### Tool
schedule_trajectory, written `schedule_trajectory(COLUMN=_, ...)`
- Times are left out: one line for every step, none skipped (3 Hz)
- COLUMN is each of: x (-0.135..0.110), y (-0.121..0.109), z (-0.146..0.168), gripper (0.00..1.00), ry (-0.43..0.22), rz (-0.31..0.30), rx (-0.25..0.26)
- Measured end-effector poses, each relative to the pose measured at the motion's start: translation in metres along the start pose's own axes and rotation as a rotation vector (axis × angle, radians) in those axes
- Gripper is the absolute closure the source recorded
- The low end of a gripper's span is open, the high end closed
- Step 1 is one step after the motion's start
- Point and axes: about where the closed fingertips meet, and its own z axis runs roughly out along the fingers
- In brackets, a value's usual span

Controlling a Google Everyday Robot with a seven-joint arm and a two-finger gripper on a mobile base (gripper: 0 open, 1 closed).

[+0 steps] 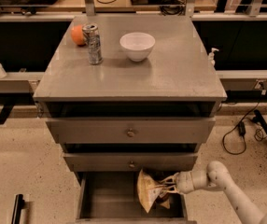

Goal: Place brown chip bag into bottom drawer

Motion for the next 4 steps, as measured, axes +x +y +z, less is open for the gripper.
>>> schedule_trajectory(x=0.014, y=0.002, z=0.015, gripper=1.0, ry=0.015, rz=0.024, rx=-0.052)
schedule_trajectory(x=0.036, y=0.018, z=0.021, gripper=0.82, ry=0.034, rz=0.089, rx=-0.056)
schedule_trajectory(x=0.052, y=0.035, z=0.022, gripper=0.59, ry=0.036, rz=0.14, rx=-0.031)
schedule_trajectory(x=0.053, y=0.038, z=0.025, gripper=0.35, ry=0.032, rz=0.146, rx=-0.032)
